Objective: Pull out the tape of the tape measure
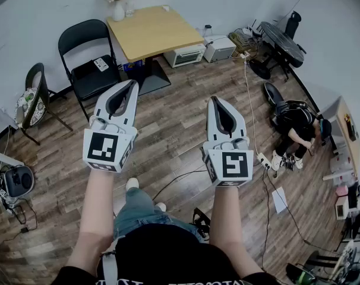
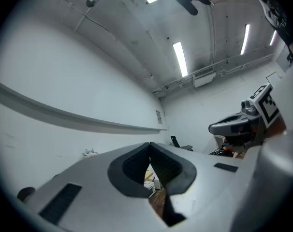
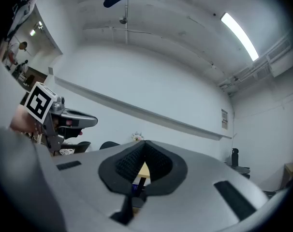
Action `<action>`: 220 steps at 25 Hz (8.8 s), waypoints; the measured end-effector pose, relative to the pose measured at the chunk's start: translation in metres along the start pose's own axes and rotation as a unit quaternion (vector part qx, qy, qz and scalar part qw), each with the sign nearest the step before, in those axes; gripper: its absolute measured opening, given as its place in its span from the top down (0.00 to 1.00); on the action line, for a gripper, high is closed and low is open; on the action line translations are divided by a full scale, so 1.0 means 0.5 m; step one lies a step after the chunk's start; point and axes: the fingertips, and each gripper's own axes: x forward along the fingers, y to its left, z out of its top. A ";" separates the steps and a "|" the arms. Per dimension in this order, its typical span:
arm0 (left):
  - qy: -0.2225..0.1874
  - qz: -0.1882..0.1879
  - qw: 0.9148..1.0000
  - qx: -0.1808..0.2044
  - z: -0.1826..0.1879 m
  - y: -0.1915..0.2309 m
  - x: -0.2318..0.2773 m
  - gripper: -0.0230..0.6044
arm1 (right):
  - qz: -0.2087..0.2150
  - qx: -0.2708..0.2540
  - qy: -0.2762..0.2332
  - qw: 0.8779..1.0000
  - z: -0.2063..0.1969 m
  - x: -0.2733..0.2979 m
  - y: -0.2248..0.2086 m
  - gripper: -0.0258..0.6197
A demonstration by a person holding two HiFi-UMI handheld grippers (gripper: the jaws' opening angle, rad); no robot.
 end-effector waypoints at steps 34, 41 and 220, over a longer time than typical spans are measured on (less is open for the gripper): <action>0.042 -0.020 0.998 -0.038 -0.202 0.257 0.521 0.37 | -0.010 0.063 0.044 0.997 -0.136 0.549 -0.249 0.44; 0.043 0.022 0.997 -0.067 -0.251 0.324 0.607 0.41 | -0.009 0.061 0.042 0.997 -0.162 0.666 -0.292 0.44; 0.194 0.024 0.981 -0.019 -0.653 0.753 1.693 0.90 | 0.292 0.053 0.245 0.923 -0.536 1.927 -0.615 0.74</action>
